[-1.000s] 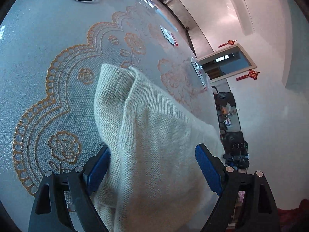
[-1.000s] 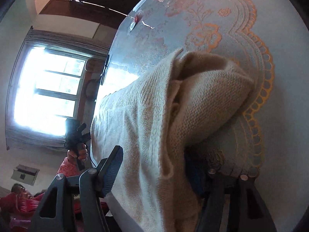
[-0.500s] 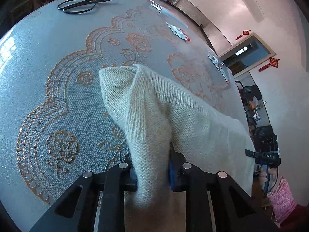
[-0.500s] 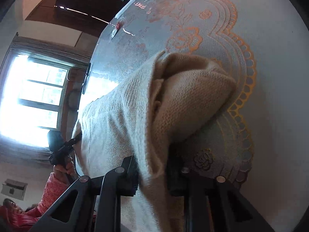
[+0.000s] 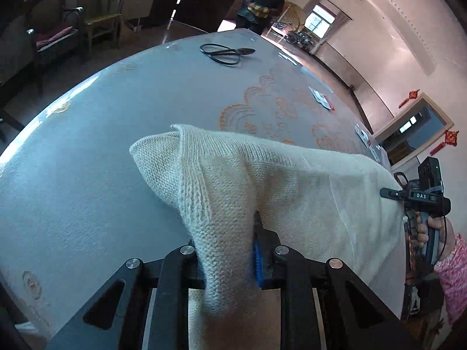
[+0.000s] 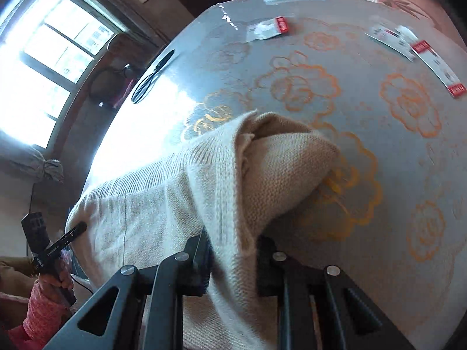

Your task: Fold clothes

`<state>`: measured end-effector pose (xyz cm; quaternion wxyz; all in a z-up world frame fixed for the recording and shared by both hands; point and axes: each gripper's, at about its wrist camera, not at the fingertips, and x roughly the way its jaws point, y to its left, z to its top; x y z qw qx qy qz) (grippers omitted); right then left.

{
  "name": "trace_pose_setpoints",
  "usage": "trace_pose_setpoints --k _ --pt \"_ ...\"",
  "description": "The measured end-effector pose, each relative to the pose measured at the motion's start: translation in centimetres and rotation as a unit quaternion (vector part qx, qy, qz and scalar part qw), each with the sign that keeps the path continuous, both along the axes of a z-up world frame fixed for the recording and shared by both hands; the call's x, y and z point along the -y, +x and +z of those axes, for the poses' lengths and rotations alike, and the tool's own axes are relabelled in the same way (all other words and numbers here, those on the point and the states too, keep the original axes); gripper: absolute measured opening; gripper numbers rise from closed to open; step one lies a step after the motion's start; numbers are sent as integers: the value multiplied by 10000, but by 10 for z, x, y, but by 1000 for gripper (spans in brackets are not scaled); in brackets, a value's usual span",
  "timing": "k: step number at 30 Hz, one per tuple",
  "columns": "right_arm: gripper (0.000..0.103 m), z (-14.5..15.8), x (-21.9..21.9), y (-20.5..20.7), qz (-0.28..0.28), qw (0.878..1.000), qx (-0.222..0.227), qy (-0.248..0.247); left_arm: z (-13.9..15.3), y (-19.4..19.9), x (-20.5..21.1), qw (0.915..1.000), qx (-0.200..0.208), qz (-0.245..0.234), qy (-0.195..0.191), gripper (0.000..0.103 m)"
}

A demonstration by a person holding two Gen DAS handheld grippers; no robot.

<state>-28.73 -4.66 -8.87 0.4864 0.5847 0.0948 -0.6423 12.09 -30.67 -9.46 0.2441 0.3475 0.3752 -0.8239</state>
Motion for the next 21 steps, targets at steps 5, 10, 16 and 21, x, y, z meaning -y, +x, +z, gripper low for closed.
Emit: trace_pose_setpoints --k 5,10,16,21 --pt "20 14 113 36 709 9970 -304 -95 10 61 -3 9946 98 938 -424 21" --pt "20 24 214 85 1368 9877 -755 -45 10 107 12 9845 278 1611 -640 21" --pt "20 22 317 125 1708 9795 -1069 2 -4 126 38 9747 467 2081 -673 22" --pt "20 1 368 135 1729 9774 -1194 247 -15 151 47 9727 558 2190 -529 23"
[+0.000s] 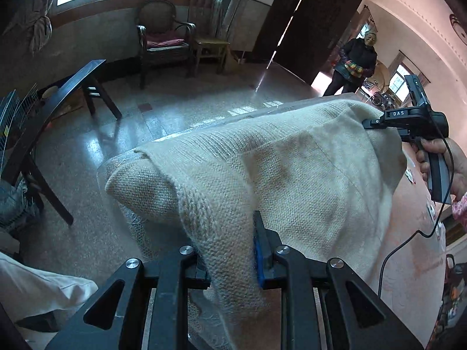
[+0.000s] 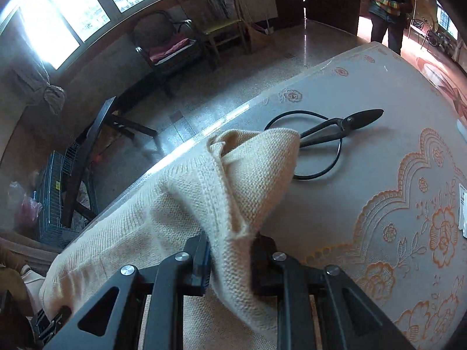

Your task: Fold clothes

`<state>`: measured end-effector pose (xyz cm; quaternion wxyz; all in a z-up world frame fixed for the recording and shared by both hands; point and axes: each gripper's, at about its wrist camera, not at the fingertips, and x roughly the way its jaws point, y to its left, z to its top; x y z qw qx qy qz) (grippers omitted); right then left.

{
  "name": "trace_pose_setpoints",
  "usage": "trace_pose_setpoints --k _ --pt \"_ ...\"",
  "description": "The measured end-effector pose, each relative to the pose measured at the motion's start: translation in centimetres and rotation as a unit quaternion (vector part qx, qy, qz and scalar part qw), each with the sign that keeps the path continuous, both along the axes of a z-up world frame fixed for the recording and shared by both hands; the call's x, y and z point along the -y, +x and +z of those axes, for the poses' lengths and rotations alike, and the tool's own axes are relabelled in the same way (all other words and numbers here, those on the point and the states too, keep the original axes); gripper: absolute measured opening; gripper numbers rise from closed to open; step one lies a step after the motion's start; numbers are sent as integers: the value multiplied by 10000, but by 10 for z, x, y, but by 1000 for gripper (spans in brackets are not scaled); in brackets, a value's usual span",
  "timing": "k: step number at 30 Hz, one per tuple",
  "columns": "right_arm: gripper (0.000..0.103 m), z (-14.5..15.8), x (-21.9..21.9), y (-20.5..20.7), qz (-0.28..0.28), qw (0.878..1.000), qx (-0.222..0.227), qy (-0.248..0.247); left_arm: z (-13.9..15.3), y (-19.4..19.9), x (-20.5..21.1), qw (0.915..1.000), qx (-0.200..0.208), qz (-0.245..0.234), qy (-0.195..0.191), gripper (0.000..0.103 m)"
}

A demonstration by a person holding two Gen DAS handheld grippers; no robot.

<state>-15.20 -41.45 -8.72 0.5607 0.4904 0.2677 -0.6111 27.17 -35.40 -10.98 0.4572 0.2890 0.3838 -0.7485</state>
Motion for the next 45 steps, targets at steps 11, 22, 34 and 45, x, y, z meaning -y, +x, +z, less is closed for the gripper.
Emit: trace_pose_setpoints --k 11,22,34,45 --pt "32 -6 12 -17 -276 9994 -209 -29 -9 17 1 9985 -97 204 491 51" --pt "34 30 3 -10 -42 9986 -182 -488 9 53 -8 9980 -26 608 189 61" --pt "35 9 41 -13 -182 9998 -6 -24 25 61 -10 9980 -195 585 -143 61" --pt "82 10 52 6 995 9942 -264 325 13 -7 10 9987 126 -469 -149 61"
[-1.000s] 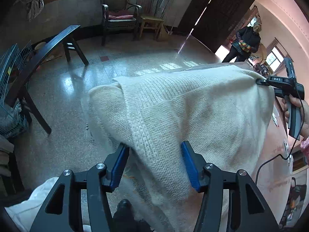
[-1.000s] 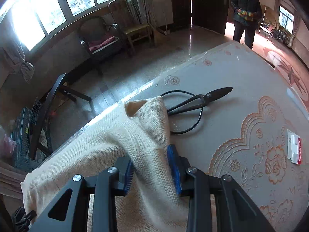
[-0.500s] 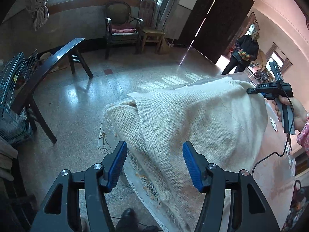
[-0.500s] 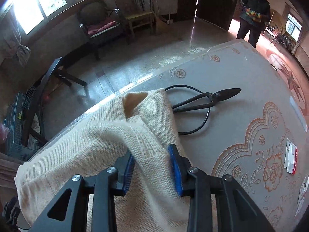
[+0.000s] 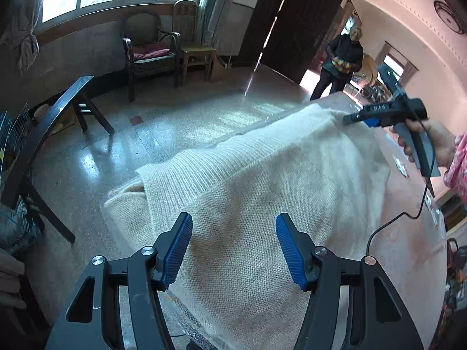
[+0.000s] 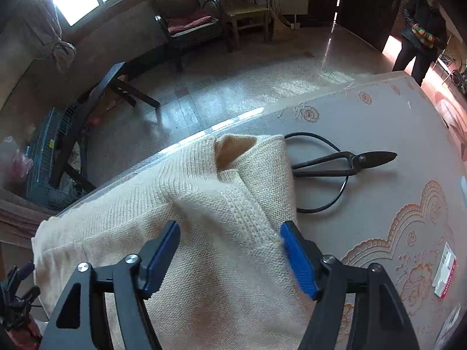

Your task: Fold clothes

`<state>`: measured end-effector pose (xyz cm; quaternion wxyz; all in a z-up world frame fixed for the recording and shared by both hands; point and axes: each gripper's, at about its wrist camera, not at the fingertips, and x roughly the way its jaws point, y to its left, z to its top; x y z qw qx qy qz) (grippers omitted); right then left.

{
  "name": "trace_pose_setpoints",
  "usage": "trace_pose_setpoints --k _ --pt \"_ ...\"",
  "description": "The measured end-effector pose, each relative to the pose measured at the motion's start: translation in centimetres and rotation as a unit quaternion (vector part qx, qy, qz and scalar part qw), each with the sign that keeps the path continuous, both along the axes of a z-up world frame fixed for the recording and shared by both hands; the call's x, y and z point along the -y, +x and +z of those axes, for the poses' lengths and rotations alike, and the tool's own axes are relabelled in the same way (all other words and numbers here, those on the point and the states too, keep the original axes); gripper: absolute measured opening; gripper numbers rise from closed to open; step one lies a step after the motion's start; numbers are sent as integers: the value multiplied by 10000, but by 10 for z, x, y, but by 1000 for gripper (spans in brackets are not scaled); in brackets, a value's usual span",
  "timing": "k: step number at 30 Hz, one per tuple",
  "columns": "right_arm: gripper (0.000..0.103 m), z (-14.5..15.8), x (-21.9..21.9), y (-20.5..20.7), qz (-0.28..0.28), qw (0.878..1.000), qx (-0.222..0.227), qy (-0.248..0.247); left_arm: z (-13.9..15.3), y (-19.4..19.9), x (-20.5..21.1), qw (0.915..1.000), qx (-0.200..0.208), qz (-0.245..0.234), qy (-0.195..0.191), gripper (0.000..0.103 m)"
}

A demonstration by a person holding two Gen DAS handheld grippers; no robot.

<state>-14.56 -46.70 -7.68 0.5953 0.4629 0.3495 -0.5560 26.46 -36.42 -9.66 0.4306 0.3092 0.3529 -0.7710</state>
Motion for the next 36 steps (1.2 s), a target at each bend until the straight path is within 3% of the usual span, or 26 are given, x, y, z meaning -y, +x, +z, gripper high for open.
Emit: trace_pose_setpoints --k 1,3,7,9,10,11,13,16,19,21,23,25,26,28,32,36 --pt "84 1 -1 -3 25 9999 120 -5 -6 -4 1 9999 81 -39 63 61" --pt "84 10 -3 -14 -192 9996 -114 -177 -16 -7 0 9996 219 -5 156 61" --pt "83 26 -8 -51 -1267 9877 -698 -594 -21 -5 -3 9995 280 64 107 61" --pt "67 23 -5 -53 -1184 9865 -1020 -484 -20 -4 -5 9997 214 80 96 61" --pt "67 22 -5 -52 -1141 9875 -983 -473 -18 -3 -6 9998 123 98 102 61" --pt "55 21 -5 -50 -1097 9885 -931 -465 -16 -1 -7 9999 -8 105 102 61" --pt "46 21 -8 -43 -951 9920 -650 -520 -11 0 -8 9997 -189 103 79 61" --pt "45 21 -14 -7 -326 9973 -250 -609 -3 -2 -5 9994 -302 145 37 61" --pt "46 11 -11 40 409 9952 -737 -506 1 -12 3 9997 -152 192 -63 61" --pt "46 2 -3 59 742 9939 -691 -440 1 -22 7 9994 174 257 -143 61" --pt "46 -11 6 70 831 9942 -629 -261 -4 -30 12 9981 474 375 -85 61" --pt "48 -27 15 77 767 9918 -1022 -35 -9 -37 16 9963 700 491 26 61" --pt "54 -28 16 78 692 9917 -1078 -63 -11 -39 17 9957 750 530 104 61" --pt "53 -27 19 79 537 9917 -1160 -140 -15 -42 17 9947 840 561 193 62" --pt "53 18 -3 76 168 9921 -927 -831 -11 -38 14 9942 790 689 243 62" --pt "53 64 -56 90 145 9897 -673 -1258 -3 -30 10 9926 614 926 481 62"
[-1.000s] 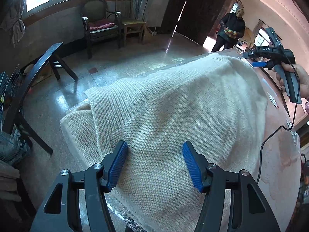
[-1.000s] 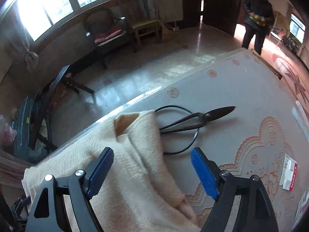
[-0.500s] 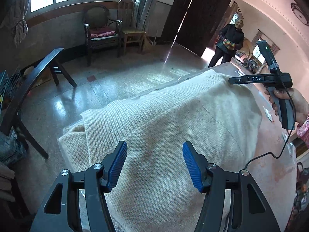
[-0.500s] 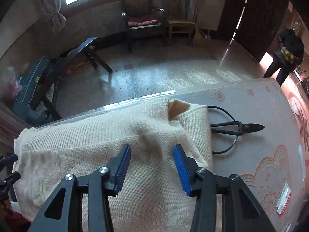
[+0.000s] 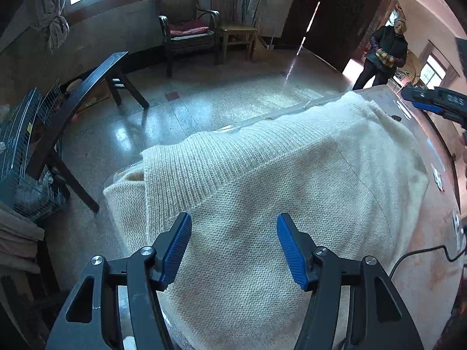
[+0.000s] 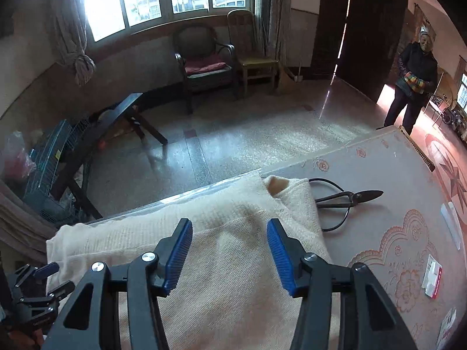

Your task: Fold clothes

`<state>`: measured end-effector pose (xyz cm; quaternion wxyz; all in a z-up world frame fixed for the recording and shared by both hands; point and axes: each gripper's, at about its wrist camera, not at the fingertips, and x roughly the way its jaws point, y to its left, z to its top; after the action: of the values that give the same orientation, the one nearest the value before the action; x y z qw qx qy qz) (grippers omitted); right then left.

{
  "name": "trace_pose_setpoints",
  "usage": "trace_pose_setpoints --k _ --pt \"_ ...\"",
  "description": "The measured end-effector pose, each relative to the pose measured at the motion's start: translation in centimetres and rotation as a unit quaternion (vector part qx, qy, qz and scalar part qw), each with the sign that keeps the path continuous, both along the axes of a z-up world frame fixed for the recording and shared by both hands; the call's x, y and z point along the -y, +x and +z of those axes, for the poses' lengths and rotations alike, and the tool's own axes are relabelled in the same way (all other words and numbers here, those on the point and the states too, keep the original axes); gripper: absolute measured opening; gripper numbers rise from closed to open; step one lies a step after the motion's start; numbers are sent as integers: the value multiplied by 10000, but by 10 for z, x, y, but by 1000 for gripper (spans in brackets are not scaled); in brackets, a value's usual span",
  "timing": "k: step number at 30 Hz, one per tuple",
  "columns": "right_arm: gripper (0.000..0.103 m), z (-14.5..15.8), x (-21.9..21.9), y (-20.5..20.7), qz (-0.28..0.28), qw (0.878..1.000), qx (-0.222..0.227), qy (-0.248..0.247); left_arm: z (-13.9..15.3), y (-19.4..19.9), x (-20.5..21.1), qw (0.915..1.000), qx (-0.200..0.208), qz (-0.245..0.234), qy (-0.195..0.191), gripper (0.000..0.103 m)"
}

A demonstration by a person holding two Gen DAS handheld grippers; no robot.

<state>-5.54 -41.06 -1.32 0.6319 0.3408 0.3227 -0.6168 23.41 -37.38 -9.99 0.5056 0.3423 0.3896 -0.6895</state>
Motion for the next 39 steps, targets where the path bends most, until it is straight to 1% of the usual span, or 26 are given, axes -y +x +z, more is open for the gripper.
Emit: trace_pose_setpoints --k 1,3,8,9,11,14,17,19,20,22,25,28,32,39 --pt "53 10 -14 5 29 9999 69 -80 3 0 -4 10000 -26 23 24 62" --pt "53 17 -48 29 125 9999 -10 -40 11 -3 -15 10000 5 -7 -30 62" --pt "55 10 -126 81 329 9992 -202 -41 35 -13 -60 9990 62 -296 -328 63" --pt "58 7 -137 85 312 9993 -201 -43 38 -15 -70 9987 89 -350 -372 64" --pt "66 2 -160 93 224 9997 -12 7 45 -18 -91 9982 151 -390 -434 71" --pt "67 0 -195 99 69 9990 430 6 52 -18 -120 9980 187 -321 -506 73" --pt "68 -1 -223 100 -114 9984 561 -40 58 -18 -147 9976 325 -216 -568 74" --pt "73 -1 -238 100 -217 9977 644 -46 61 -19 -163 9971 434 -153 -604 76" --pt "78 -1 -245 100 -269 9973 685 -48 63 -20 -172 9968 483 -109 -627 78" --pt "78 -2 -257 102 -293 9967 747 -77 68 -21 -186 9959 532 -50 -725 79" --pt "78 -1 -271 106 -182 9972 706 -146 75 -22 -204 9943 577 10 -892 79" --pt "78 2 -279 108 -100 9976 643 -215 78 -20 -213 9939 579 114 -937 79" --pt "78 6 -284 108 -97 9974 619 -346 81 -17 -221 9933 593 248 -961 79" --pt "78 9 -283 108 -17 9985 349 -430 88 -12 -232 9893 732 471 -1171 79"
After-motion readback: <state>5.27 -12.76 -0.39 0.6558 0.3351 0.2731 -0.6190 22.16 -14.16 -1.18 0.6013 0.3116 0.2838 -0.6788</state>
